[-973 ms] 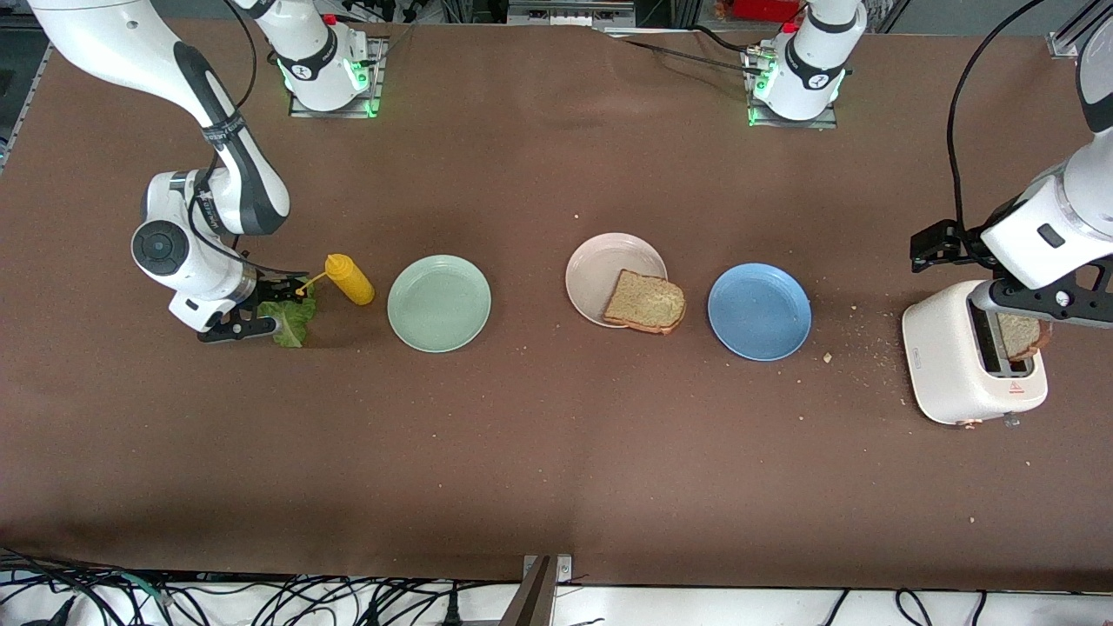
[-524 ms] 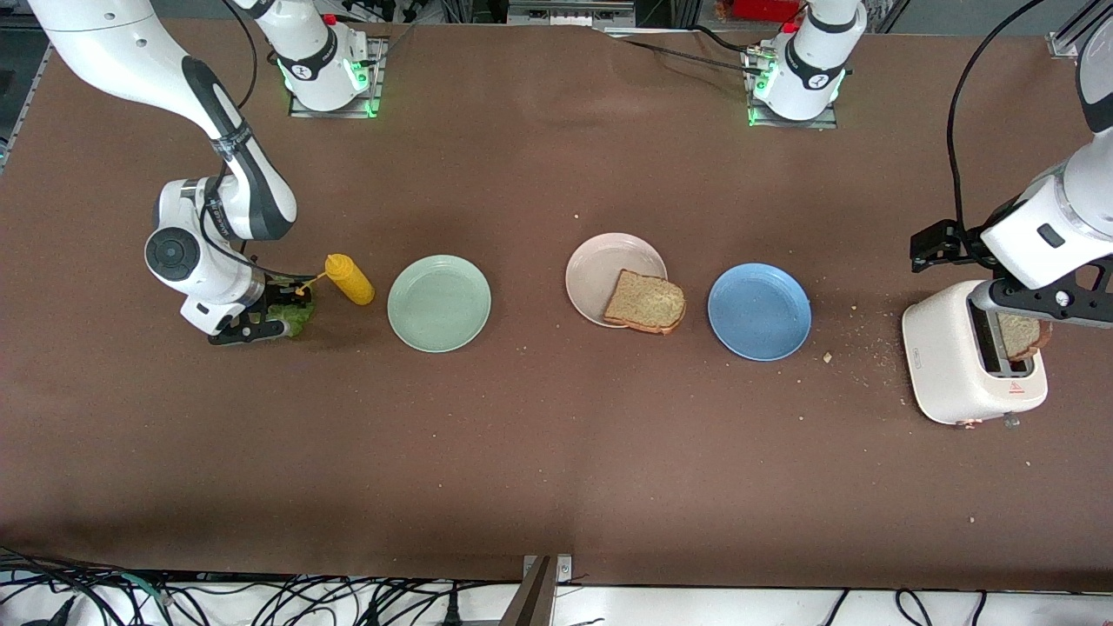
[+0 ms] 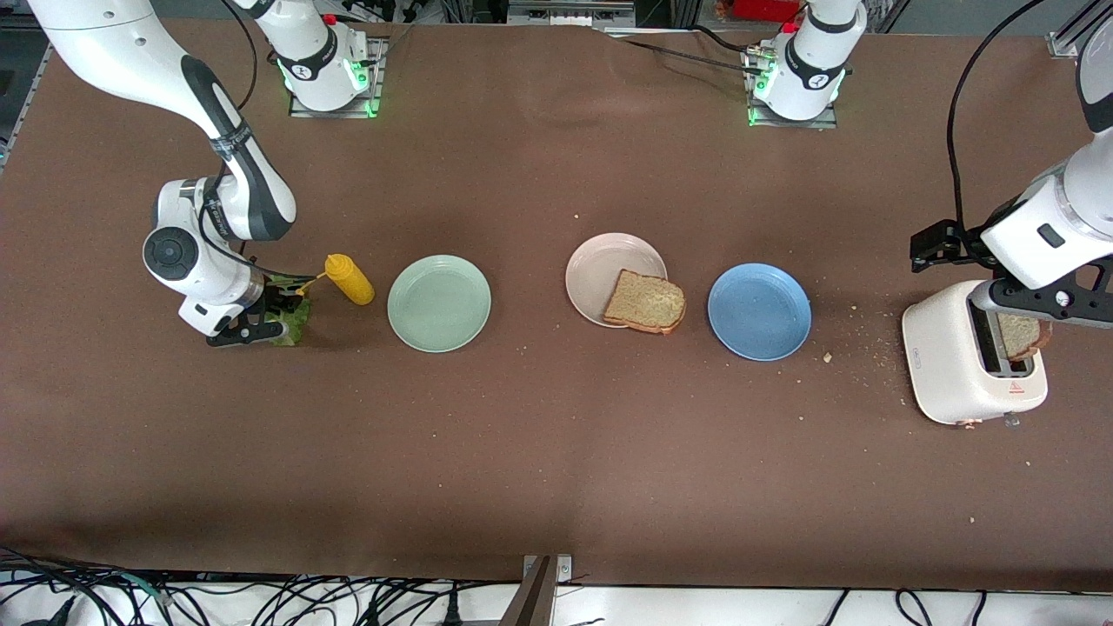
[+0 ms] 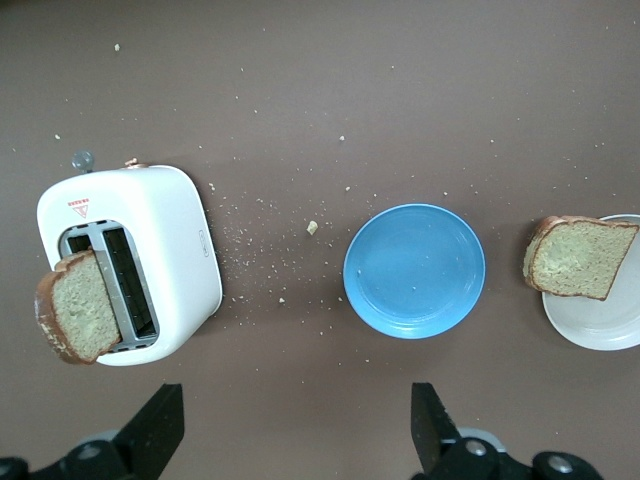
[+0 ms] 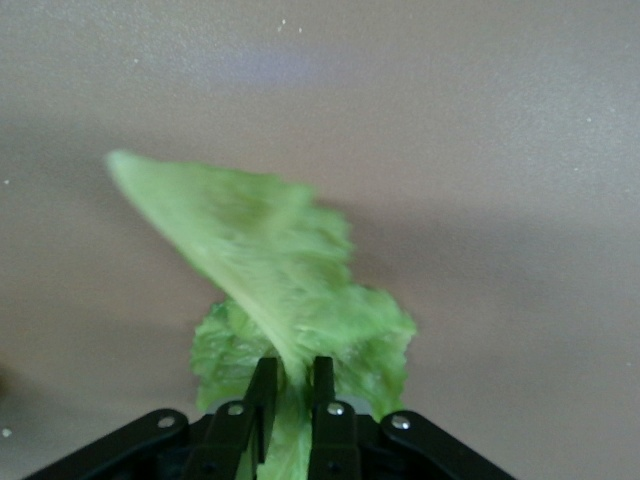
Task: Make sandwich in beige plate with both arms
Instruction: 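Grasp the lettuce leaf with the right gripper and lift it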
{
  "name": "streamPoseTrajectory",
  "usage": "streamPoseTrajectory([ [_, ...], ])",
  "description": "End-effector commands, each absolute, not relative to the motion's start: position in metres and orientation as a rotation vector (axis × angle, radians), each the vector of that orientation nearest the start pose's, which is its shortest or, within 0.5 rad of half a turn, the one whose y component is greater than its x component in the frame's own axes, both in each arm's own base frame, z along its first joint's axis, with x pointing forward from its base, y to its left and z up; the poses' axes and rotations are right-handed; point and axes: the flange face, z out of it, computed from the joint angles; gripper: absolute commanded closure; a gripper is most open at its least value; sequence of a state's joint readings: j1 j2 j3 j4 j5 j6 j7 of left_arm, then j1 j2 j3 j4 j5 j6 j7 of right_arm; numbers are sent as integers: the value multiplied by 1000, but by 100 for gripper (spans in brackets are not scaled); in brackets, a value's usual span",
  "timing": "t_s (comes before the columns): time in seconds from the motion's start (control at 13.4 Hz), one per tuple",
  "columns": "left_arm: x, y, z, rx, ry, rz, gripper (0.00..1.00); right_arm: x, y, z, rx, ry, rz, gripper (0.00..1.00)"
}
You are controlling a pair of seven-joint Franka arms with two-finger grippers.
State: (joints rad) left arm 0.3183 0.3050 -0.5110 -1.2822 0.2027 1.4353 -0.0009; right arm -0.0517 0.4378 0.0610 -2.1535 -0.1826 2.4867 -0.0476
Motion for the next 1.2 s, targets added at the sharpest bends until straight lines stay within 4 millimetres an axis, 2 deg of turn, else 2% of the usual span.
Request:
streamPoseTrajectory([
  [0.0, 617, -45, 593, -3039, 237, 166, 0, 560, 7, 190, -3206, -335, 167, 100],
  [0.22, 617, -44, 593, -3040, 235, 166, 0, 567, 7, 208, -3214, -345, 189, 100],
  [0.45, 617, -45, 593, -3039, 237, 166, 0, 589, 8, 255, -3215, -437, 259, 100],
  [0.6, 617, -44, 593, -3040, 235, 166, 0, 599, 6, 293, -3218, -477, 290, 100],
  [0.82, 617, -44, 593, -3040, 234, 166, 0, 618, 31, 359, -3190, -626, 327, 100],
  [1.12, 617, -44, 593, -3040, 234, 166, 0, 616, 108, 440, -3140, -769, 321, 100],
])
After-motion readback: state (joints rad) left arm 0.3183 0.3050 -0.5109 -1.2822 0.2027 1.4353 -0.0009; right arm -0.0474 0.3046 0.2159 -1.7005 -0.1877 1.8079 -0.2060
